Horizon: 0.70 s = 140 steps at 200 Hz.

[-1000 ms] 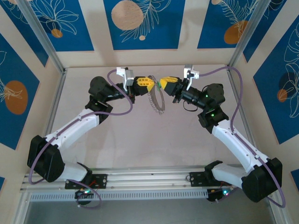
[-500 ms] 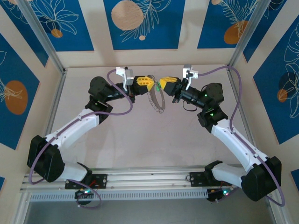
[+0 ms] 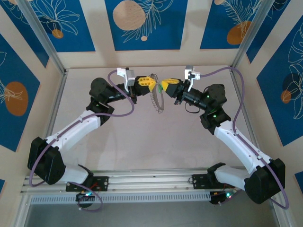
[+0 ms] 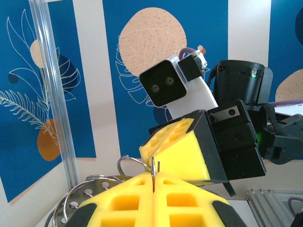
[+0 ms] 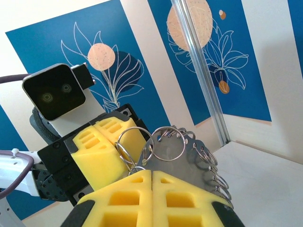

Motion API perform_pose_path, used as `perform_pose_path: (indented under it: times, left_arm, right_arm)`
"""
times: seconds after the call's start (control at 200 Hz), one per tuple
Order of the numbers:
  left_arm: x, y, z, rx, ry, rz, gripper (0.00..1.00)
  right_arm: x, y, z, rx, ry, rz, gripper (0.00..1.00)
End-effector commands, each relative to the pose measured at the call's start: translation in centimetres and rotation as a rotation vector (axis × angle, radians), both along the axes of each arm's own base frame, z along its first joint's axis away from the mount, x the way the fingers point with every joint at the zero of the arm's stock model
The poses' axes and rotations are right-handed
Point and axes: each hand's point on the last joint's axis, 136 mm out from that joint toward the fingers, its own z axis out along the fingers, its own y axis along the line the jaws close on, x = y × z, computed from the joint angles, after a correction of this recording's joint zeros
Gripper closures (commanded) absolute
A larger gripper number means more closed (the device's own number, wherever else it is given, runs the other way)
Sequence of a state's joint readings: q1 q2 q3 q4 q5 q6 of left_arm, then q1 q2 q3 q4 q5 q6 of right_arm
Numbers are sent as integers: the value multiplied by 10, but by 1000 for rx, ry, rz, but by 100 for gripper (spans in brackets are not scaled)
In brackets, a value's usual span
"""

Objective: Put the keys on the keyring

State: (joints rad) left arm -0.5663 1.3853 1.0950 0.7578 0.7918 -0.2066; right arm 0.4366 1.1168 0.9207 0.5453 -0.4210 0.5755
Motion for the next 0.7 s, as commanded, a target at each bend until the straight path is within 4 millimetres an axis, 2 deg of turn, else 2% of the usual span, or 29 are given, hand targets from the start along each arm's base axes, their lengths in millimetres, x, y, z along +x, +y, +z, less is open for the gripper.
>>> perform_pose_path:
  times: [0.0, 0.22, 0.315, 0.395, 0.58, 0.695]
  left_arm:
    - [-13, 0, 29, -65, -95, -13, 100]
    - [-9, -2, 24, -59, -77, -11, 100]
    - [-6, -3, 21, -56, -70, -7, 100]
    - [-3, -6, 18, -53, -58, -9, 100]
    - [6, -10, 12, -61, -24, -11, 100]
    - [10, -12, 8, -75, 3, -19, 100]
  right_arm:
    - [-4, 7, -18, -33, 48, 44, 100]
    - [-8, 11, -20, -64, 72, 91, 100]
    - [-5, 0, -18, -59, 83, 63, 74]
    - [-4, -11, -16, -47, 89, 38, 63]
    - [-5, -32, -8, -20, 85, -18, 61]
    - [-5, -37, -4, -3, 79, -30, 61]
